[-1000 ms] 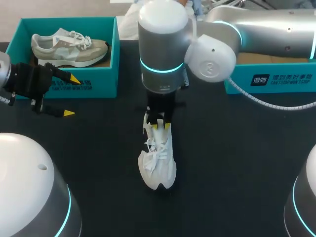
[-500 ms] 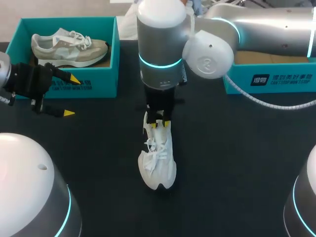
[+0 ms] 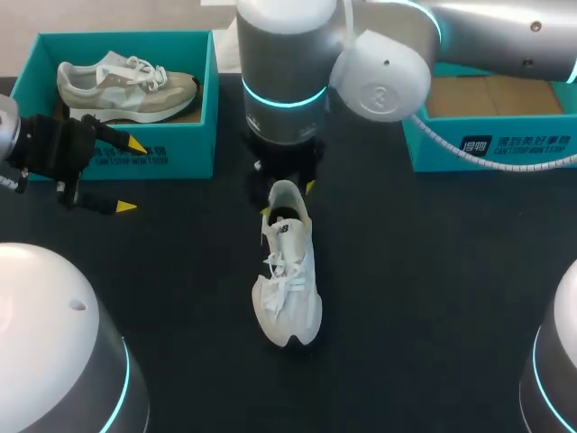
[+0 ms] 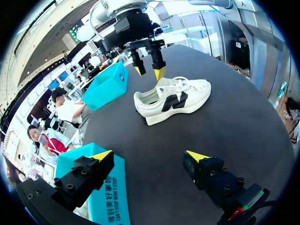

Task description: Take the shoe out of the shoebox, open the shoe tongue, remove and reinsert the insole, then place the shoe into the shoebox

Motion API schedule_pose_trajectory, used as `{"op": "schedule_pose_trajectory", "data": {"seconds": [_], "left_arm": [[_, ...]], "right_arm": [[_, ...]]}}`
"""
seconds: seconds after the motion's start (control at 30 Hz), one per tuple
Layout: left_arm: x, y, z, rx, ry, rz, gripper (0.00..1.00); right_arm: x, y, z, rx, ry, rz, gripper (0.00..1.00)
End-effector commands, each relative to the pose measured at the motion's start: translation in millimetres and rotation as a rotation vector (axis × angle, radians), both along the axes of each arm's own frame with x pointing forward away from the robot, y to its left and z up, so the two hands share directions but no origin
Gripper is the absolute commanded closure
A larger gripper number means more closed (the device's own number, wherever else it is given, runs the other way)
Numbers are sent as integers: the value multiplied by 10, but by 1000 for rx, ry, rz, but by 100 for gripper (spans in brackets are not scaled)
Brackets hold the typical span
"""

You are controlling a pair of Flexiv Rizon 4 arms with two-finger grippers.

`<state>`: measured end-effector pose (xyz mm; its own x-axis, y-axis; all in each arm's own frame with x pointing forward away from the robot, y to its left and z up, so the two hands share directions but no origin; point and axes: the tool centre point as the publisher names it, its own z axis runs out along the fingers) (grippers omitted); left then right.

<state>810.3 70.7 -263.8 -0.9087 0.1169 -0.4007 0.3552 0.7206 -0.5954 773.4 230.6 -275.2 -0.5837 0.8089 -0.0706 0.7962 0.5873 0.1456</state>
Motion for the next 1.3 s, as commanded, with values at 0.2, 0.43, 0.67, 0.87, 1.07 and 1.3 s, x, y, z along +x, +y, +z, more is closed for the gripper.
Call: {"op": "schedule_pose_trajectory", "data": {"seconds": [0.2, 0.43, 0.67, 0.87, 1.07, 1.3], "left_arm": [[-9, 3, 7, 3, 1, 0, 0], [-9, 3, 7, 3, 1, 0, 0], [-9, 3, 7, 3, 1, 0, 0], [-9, 3, 7, 3, 1, 0, 0], [-9, 3, 7, 3, 1, 0, 0], [-9, 3, 7, 3, 1, 0, 0]], "right_arm": [[57, 30, -81, -61, -37, 361, 0], [456, -38, -127, -334, 0, 761, 0], [692, -16, -391, -332, -3, 853, 0], [833, -30, -671, -315, -25, 905, 0], [945, -93, -869, -340, -35, 924, 18], [971, -128, -1052, -338, -14, 911, 53]]}}
